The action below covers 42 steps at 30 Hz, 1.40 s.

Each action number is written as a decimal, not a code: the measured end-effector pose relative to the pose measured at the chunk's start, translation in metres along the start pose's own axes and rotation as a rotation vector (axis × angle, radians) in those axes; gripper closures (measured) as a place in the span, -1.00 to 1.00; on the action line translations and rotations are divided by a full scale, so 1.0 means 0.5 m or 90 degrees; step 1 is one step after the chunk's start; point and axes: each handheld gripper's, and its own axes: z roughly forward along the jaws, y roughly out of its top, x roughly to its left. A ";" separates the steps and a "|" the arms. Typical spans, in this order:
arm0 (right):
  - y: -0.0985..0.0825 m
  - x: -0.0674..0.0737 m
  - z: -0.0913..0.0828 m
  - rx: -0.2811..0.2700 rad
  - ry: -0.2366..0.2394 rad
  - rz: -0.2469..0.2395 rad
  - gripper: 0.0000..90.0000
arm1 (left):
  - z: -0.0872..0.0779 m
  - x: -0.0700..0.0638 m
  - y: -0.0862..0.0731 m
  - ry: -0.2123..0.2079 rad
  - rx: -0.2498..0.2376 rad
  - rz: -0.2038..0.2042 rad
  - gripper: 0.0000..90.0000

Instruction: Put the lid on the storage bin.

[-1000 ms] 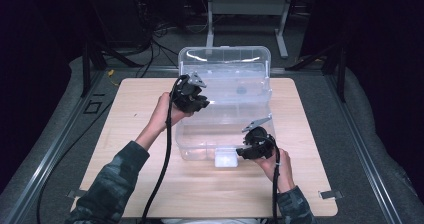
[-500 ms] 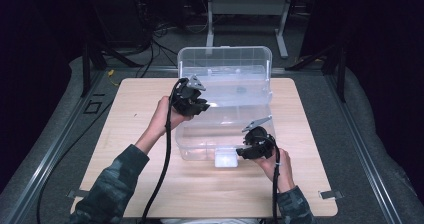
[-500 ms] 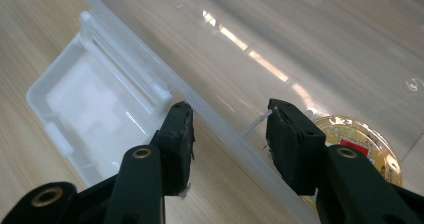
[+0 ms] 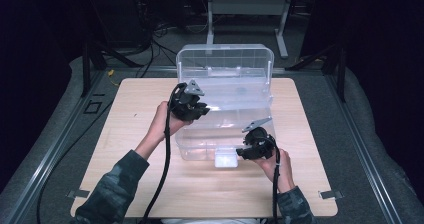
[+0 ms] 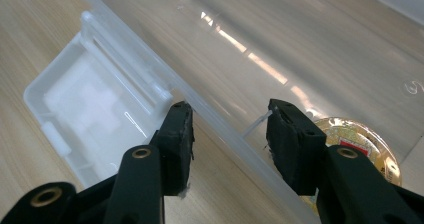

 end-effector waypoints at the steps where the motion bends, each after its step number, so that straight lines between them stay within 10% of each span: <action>1: 0.001 0.000 0.000 0.002 -0.001 0.001 0.19 | 0.000 -0.001 -0.002 -0.005 -0.001 -0.005 0.73; 42: -0.015 0.003 -0.012 -0.033 -0.016 0.027 0.06 | -0.002 -0.057 -0.059 0.015 -0.046 0.002 0.67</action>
